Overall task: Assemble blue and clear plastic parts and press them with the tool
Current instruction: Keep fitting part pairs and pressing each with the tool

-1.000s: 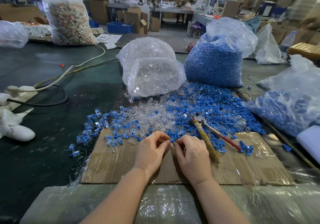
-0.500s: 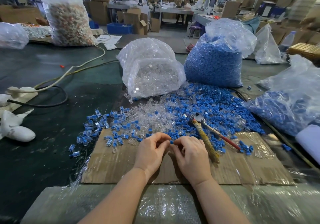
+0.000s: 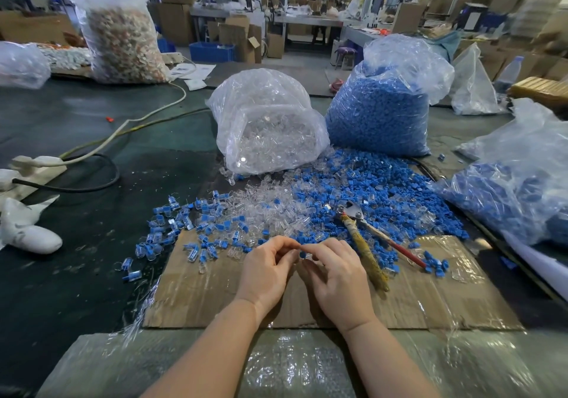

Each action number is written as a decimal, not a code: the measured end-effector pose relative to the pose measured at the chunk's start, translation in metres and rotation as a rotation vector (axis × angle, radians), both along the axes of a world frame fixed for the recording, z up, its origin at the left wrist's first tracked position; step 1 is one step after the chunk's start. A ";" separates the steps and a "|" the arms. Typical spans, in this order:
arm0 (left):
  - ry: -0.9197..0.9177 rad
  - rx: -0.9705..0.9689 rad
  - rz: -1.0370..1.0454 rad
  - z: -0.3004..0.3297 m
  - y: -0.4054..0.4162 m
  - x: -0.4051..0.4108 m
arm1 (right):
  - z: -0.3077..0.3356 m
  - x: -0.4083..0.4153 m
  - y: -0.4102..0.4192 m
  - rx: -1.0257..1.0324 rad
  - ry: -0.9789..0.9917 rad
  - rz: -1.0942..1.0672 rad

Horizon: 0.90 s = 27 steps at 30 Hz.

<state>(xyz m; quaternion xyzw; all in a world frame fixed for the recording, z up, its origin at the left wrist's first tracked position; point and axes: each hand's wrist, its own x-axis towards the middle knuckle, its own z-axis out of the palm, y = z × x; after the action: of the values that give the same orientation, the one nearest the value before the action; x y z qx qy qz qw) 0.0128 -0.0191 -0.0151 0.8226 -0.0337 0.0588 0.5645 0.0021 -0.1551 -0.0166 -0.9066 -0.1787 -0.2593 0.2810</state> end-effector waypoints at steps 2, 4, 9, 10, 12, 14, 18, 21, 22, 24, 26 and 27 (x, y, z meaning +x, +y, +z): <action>0.009 -0.002 0.001 0.000 0.000 0.000 | 0.000 0.001 0.000 0.005 -0.005 0.005; 0.017 -0.005 0.001 0.001 0.000 0.000 | -0.001 0.001 0.000 0.000 -0.010 0.006; -0.002 0.015 0.003 0.002 0.000 -0.001 | -0.003 0.002 0.000 -0.004 -0.028 -0.006; -0.006 0.009 0.005 0.003 0.000 -0.002 | -0.003 0.003 0.000 -0.006 -0.033 -0.008; -0.008 -0.007 0.004 0.004 -0.001 -0.002 | -0.004 0.003 0.001 -0.007 -0.038 -0.009; -0.006 -0.016 0.006 0.004 -0.001 -0.002 | -0.004 0.002 0.000 -0.007 -0.043 -0.004; -0.005 0.004 0.019 0.004 0.000 -0.002 | -0.003 0.002 0.001 -0.020 -0.048 0.004; -0.002 0.003 0.026 0.003 0.000 -0.002 | -0.002 0.001 0.002 -0.010 -0.044 -0.014; 0.001 -0.002 0.029 0.003 0.000 -0.002 | -0.001 0.001 0.002 0.004 -0.050 -0.044; 0.009 -0.018 0.034 0.003 0.000 -0.002 | 0.002 0.001 0.000 0.020 -0.063 -0.145; 0.013 -0.022 0.040 0.003 -0.001 -0.002 | 0.006 0.003 -0.003 0.018 -0.060 -0.288; 0.014 -0.023 0.043 0.004 -0.001 -0.002 | 0.009 0.004 -0.005 0.011 -0.040 -0.373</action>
<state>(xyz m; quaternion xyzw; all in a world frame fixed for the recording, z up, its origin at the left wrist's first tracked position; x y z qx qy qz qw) 0.0111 -0.0199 -0.0115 0.8170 -0.0113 0.0657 0.5728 0.0065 -0.1605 -0.0080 -0.9171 -0.0115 -0.3256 0.2295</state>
